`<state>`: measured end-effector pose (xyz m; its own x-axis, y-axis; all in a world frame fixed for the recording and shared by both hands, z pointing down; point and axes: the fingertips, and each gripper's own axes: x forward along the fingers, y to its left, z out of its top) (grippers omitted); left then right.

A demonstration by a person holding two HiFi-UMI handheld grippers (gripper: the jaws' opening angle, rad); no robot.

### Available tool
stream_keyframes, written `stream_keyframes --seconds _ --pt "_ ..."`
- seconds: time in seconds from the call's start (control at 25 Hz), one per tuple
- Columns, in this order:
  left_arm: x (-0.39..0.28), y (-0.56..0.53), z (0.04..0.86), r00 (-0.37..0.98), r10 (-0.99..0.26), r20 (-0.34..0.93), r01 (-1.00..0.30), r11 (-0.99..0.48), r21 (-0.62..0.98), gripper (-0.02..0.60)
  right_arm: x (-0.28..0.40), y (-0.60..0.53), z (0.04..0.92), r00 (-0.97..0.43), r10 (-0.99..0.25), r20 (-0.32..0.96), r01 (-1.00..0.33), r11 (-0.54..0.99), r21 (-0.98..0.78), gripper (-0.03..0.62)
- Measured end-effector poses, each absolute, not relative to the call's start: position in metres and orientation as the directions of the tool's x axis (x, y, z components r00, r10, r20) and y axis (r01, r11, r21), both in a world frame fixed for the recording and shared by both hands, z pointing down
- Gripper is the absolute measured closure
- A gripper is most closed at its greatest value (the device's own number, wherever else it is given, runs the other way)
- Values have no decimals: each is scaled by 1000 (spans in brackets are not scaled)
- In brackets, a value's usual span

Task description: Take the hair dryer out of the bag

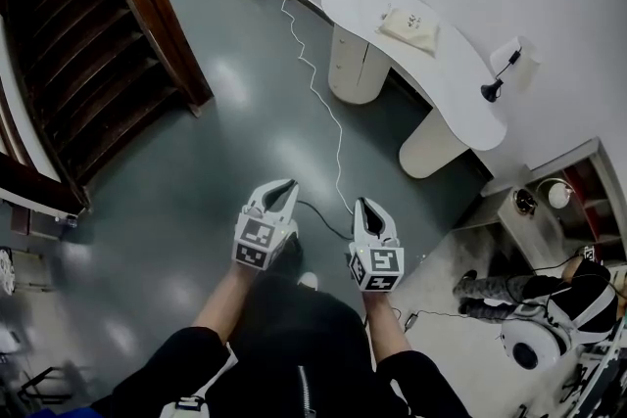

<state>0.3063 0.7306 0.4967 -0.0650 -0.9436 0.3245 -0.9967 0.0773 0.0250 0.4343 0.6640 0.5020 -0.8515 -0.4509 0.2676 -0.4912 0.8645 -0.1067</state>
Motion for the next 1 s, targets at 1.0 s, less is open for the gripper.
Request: stream_keyframes --seconds 1.0 --pt "142 589 515 7 -933 359 -999 13 52 558 257 540 514 -826 -453 336 -504 860 -78 589"
